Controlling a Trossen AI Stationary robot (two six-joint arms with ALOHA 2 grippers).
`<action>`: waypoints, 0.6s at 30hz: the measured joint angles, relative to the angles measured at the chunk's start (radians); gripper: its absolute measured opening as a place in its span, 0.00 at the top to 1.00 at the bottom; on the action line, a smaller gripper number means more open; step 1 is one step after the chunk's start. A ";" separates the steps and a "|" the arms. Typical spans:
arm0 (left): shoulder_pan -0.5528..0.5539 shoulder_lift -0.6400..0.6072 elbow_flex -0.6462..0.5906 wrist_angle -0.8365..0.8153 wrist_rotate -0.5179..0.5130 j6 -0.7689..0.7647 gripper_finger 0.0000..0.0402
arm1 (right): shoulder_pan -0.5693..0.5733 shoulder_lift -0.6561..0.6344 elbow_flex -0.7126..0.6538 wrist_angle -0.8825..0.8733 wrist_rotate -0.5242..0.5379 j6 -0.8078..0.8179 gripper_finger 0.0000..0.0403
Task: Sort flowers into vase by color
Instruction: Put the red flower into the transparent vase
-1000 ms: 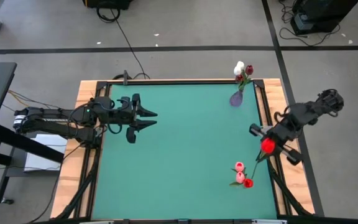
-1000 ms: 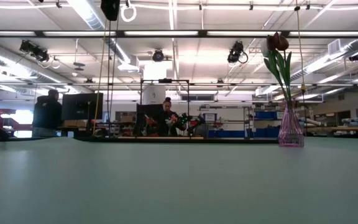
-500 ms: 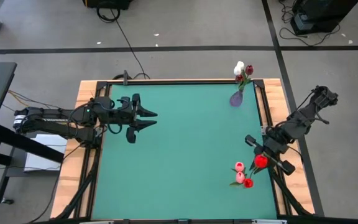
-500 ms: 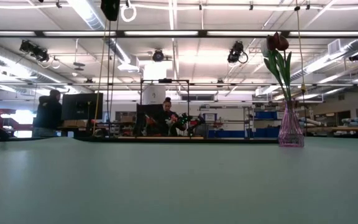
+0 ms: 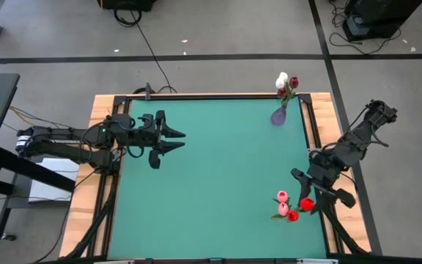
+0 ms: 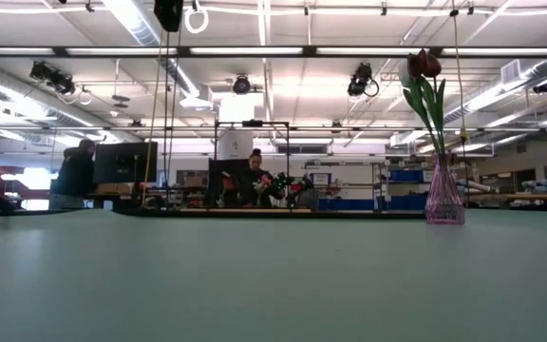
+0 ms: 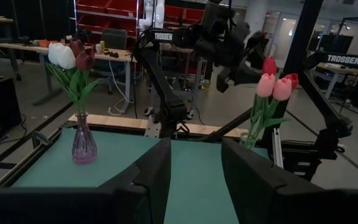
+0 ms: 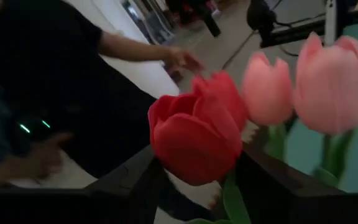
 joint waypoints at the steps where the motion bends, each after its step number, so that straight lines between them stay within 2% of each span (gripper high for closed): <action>1: 0.000 0.000 0.000 0.001 0.000 0.000 0.64 | 0.000 -0.005 0.006 0.010 -0.005 0.035 0.51; 7: 0.000 0.000 0.000 0.000 0.000 0.000 0.64 | -0.014 -0.047 0.038 0.089 0.032 0.068 0.51; 9: 0.000 0.000 0.000 0.001 0.000 0.000 0.64 | -0.016 -0.052 0.049 0.028 0.068 0.039 0.49; 14: 0.000 0.000 0.000 0.000 0.000 0.000 0.64 | -0.004 -0.011 0.053 -0.264 0.122 -0.041 0.43; 18: 0.000 0.000 0.000 0.000 0.000 0.000 0.64 | -0.002 0.012 0.053 -0.276 0.075 -0.050 0.39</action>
